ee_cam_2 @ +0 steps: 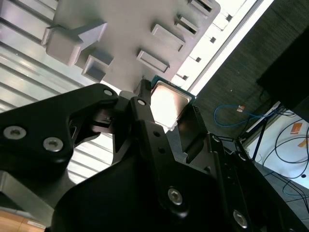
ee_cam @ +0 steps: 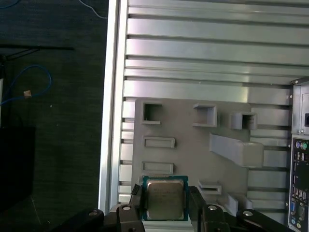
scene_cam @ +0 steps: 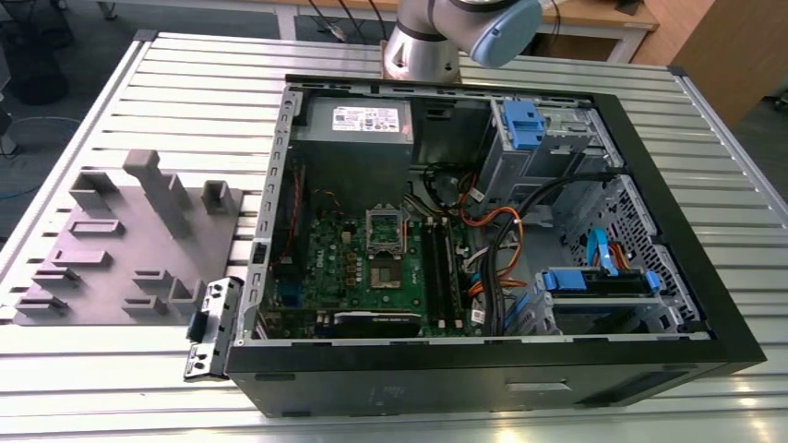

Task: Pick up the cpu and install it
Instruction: 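Pick up the cpu and move it towards the insertion slot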

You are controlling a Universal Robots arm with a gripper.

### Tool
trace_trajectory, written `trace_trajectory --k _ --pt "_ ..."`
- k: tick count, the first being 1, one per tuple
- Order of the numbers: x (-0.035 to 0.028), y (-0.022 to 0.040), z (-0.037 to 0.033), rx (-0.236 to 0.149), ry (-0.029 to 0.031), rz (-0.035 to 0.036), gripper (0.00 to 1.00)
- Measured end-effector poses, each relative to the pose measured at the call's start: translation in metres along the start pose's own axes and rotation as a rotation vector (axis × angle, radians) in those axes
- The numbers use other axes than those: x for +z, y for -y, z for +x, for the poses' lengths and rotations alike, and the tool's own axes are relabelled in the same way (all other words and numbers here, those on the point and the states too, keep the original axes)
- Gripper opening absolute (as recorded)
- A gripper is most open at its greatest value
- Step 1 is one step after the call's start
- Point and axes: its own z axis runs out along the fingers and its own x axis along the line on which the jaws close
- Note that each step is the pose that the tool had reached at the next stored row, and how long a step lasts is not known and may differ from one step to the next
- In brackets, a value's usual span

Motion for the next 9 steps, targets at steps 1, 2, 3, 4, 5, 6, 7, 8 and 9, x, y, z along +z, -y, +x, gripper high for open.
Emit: trace_trajectory --k 1,2,3,4,5,6,7,8,9 --pt "-0.0001 0.0 -0.0003 0.0 0.0 0.0 0.47" --pt "-0.0002 0.0 -0.0009 0.0 -0.0003 0.0002 0.47" --pt "0.0 0.0001 -0.0022 0.0 -0.0001 0.0001 0.47" --pt "0.0001 0.0002 -0.0042 0.0 0.0 0.0 0.47" --pt "0.0 0.0002 -0.0066 0.0 -0.0001 0.0 0.47" --pt "0.0001 0.0003 -0.0093 0.0 -0.0001 0.0001 0.47" --pt "0.0002 0.0004 -0.0123 0.0 0.0 0.0 0.47" --pt "0.0002 0.0005 -0.0153 0.0 -0.0001 0.0 0.47" --pt "0.0002 0.0006 -0.0183 0.0 -0.0002 0.0 0.47"
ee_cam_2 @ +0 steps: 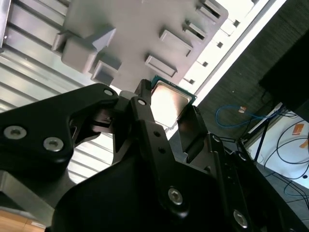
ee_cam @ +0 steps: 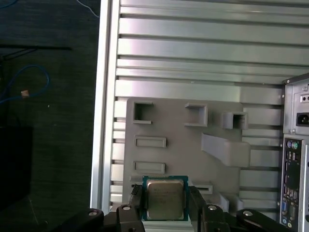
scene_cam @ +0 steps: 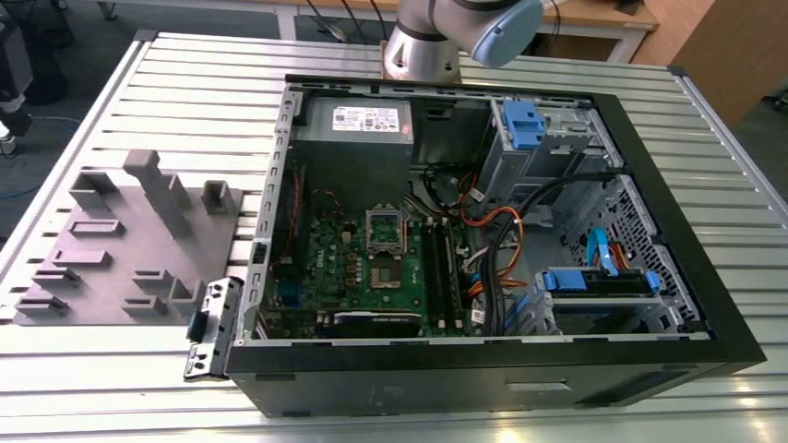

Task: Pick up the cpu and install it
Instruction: 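Pick up the cpu and move it towards the insertion slot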

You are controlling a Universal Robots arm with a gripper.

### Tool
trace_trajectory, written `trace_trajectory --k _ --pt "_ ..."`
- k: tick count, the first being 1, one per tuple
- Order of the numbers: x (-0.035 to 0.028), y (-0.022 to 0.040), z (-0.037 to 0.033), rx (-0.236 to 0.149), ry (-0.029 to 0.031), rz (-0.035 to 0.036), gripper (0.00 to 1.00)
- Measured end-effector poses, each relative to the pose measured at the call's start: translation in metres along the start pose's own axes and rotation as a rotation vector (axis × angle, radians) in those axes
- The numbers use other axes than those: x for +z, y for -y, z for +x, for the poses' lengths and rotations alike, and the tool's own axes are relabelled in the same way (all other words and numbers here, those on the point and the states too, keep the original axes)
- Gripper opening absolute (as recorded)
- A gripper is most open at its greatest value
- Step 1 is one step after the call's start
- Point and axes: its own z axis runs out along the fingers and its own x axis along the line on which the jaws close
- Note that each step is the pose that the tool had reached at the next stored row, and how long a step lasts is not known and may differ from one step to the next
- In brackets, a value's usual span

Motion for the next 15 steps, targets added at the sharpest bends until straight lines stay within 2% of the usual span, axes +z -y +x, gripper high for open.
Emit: trace_trajectory --k 15 --pt "0.0004 0.002 -0.0502 0.0 -0.0019 0.0 0.47"
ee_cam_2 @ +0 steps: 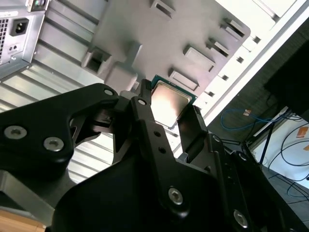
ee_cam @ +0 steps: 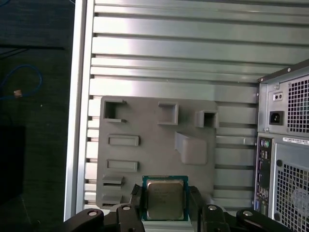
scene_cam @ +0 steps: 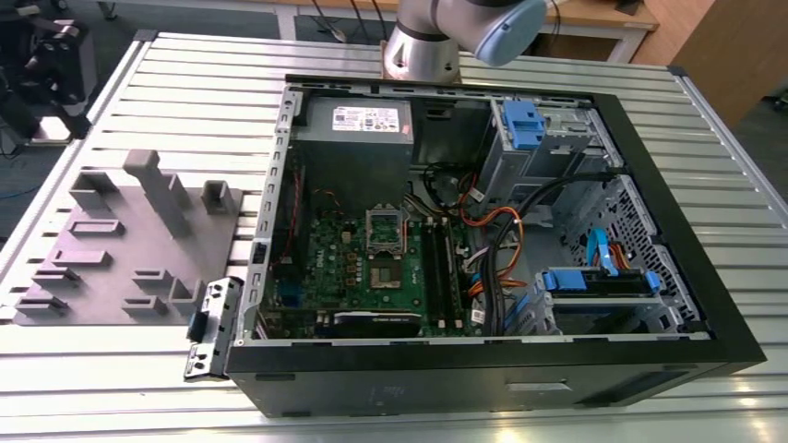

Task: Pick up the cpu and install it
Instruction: 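Pick up the cpu and move it towards the insertion slot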

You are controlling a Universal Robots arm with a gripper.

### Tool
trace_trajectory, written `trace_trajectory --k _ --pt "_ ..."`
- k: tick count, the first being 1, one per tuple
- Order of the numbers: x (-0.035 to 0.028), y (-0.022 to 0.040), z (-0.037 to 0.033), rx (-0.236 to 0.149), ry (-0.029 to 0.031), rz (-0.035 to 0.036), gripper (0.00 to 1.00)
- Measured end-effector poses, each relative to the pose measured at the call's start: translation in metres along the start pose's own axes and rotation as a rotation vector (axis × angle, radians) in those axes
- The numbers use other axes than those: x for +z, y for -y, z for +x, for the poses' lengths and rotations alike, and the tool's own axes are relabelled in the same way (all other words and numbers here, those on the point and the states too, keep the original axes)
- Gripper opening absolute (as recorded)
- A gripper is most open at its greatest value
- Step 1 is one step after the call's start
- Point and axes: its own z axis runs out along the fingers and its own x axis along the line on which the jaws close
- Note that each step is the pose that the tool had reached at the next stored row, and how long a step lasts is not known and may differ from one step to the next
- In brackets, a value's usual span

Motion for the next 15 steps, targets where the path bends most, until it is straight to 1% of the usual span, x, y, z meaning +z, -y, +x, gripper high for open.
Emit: trace_trajectory --k 15 --pt "0.0004 0.0026 -0.0584 0.0 -0.003 -0.0001 0.47"
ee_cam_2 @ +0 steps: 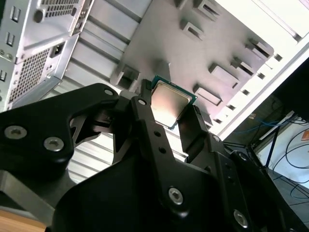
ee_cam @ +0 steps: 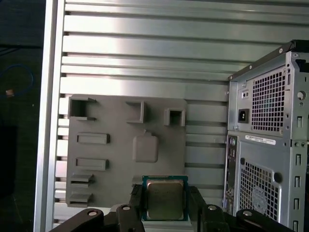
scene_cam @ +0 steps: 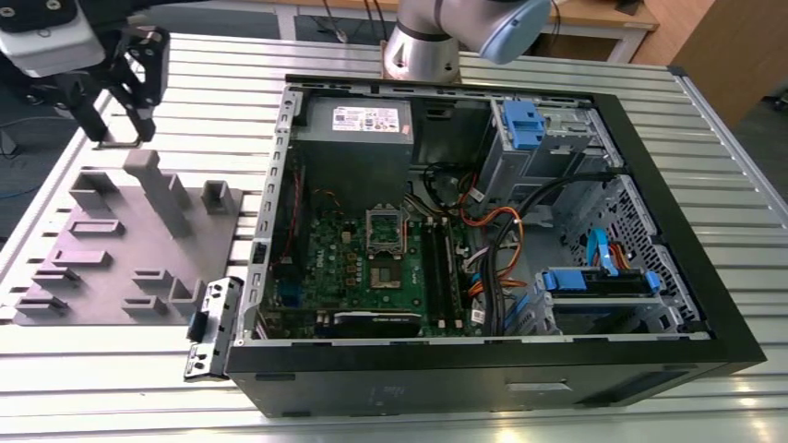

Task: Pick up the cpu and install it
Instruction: 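Pick up the cpu and move it towards the insertion slot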

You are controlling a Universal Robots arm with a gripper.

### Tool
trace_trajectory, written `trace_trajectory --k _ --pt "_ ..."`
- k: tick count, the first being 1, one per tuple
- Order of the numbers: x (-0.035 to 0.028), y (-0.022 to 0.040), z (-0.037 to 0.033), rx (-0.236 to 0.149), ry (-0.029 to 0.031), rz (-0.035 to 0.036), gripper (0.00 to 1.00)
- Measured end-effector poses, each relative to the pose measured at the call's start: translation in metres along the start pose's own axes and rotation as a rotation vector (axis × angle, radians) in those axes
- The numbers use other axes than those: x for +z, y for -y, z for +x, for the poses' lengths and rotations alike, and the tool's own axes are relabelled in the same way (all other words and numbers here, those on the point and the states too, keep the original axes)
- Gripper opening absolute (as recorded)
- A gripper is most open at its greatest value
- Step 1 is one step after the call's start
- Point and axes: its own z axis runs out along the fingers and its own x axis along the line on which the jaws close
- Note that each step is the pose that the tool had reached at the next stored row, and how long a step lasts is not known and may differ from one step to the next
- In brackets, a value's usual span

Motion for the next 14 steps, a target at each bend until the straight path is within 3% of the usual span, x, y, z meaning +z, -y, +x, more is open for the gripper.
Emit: trace_trajectory --k 6,14 --pt "0.0001 0.0009 -0.0204 0.0 -0.0006 -0.0001 0.47" --pt "0.0002 0.0017 -0.0418 0.0 -0.0007 0.0 0.47"
